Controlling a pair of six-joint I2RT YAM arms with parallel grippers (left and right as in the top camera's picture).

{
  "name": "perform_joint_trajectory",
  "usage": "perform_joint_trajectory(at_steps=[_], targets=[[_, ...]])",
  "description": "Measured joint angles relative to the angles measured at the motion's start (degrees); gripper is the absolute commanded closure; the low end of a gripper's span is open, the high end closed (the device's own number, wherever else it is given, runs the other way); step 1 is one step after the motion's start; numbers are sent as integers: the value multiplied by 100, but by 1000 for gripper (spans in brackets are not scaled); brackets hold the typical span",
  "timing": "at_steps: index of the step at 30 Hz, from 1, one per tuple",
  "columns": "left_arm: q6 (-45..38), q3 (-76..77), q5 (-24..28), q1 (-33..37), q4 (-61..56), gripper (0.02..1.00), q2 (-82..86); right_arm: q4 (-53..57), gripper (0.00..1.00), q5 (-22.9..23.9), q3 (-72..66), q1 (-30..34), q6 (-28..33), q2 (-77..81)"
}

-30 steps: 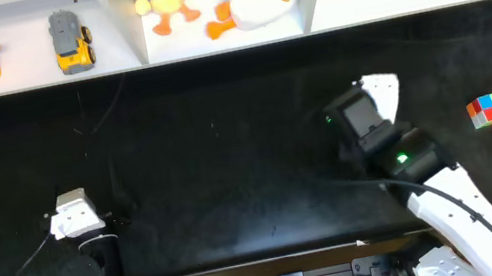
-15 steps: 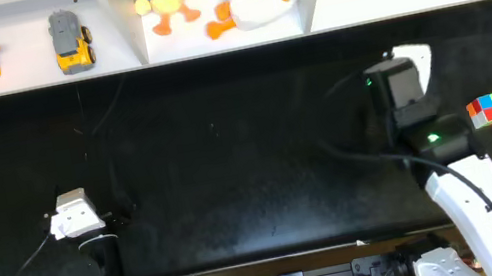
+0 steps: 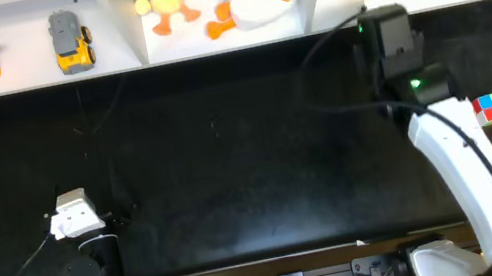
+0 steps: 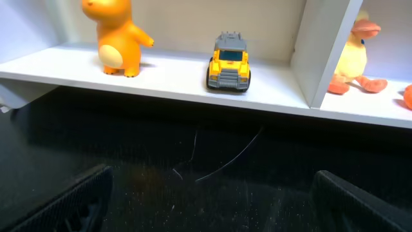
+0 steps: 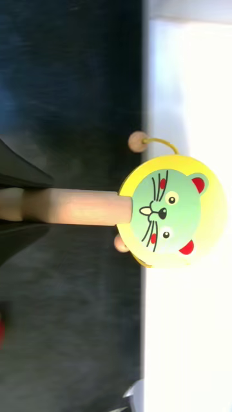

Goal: Store Toys

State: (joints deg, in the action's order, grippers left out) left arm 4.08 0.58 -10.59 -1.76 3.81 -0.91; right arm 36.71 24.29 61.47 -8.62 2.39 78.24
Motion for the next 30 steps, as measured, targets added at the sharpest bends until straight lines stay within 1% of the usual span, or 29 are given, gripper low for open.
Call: perform_joint_trajectory(at_steps=[6,17,30], targets=[[0,0,0,0,0,20,0,-251,952,-256,439,136,271,466],[0,0,0,0,0,20,0,-579,943,-595,890,341,669,1255],[0,0,0,0,0,20,0,-1088,934,-992,907,492,833,1784]])
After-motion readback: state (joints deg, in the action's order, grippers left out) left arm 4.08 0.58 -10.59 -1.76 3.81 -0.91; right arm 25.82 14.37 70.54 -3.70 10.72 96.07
